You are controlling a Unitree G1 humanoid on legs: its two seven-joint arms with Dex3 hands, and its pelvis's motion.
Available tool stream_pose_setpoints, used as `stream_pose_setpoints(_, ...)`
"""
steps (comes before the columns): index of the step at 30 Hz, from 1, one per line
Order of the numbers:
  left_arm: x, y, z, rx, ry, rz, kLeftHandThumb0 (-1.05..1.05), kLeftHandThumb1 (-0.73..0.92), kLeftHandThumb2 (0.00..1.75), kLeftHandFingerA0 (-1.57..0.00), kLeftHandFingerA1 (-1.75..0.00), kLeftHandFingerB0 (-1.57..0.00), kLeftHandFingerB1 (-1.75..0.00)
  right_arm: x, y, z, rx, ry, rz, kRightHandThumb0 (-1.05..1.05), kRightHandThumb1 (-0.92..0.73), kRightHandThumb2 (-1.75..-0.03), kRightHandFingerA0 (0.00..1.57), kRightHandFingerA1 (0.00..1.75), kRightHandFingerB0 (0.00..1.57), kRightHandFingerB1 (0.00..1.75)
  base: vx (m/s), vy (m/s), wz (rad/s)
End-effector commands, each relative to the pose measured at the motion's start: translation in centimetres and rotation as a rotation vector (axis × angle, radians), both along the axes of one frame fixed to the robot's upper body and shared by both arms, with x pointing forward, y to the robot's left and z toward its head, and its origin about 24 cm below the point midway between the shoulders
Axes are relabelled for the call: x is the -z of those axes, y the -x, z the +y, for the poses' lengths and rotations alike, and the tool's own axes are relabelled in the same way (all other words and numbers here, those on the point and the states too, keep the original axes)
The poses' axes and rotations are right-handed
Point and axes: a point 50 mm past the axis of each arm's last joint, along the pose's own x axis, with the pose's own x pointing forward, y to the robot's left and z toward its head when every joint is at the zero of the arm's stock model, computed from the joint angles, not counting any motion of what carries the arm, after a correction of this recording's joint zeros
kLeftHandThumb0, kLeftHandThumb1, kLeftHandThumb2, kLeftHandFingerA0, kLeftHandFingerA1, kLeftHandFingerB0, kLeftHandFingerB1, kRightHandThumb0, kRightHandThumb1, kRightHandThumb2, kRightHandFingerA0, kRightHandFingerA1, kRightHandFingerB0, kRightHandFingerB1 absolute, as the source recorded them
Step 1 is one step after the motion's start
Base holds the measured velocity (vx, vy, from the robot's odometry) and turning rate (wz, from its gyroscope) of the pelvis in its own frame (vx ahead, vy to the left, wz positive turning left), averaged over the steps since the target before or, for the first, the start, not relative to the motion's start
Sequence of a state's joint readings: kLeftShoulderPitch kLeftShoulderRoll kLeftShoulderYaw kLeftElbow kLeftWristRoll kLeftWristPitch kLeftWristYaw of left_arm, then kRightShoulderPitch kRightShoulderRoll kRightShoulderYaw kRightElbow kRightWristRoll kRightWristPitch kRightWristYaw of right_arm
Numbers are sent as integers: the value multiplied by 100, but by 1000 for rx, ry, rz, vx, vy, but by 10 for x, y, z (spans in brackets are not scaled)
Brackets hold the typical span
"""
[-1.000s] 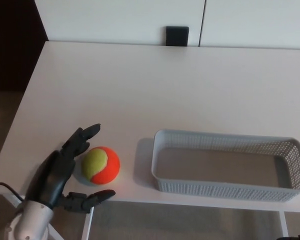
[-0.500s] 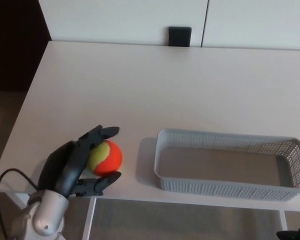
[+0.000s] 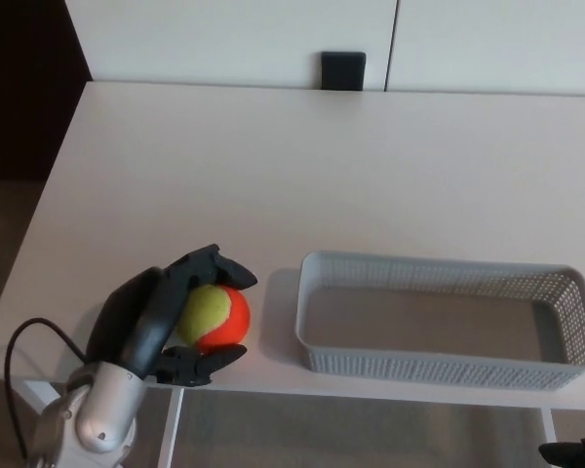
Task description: The robot walk towards a table in front and uses its left hand to pickup a tennis ball on the left side and put it in a container on the right hand side
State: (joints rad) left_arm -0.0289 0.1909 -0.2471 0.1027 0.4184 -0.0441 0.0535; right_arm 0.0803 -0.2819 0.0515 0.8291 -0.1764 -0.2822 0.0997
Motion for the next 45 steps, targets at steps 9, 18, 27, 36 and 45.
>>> stream_pose_setpoints(9,-49,1,0,30,89,-150,-13,72,88,-114,-122,-79,-96,-6,-8,-4,-5,12,-7,8,-72,-60,41,57,34,47,0,0,0)
stream_pose_setpoints(18,-116,3,-26,141,171,-352,-11,82,70,-104,-121,-77,-88,-5,-5,-6,-13,23,13,7,-72,-60,44,59,34,46,0,0,0)
stream_pose_setpoints(27,-134,8,-56,229,161,-386,-3,79,65,-109,-124,-82,-83,-1,2,-6,-18,37,36,8,-72,-60,44,58,34,46,0,0,0)
stream_pose_setpoints(36,-122,-1,-97,307,108,-303,-12,67,83,-96,-156,-87,-99,-3,-1,-6,-34,45,27,7,-71,-60,45,59,36,47,0,0,0)
stream_pose_setpoints(45,-93,-3,-116,315,55,-223,-14,61,90,-96,-171,-83,-110,0,9,-5,-30,47,55,5,-70,-60,45,58,35,46,0,0,0)
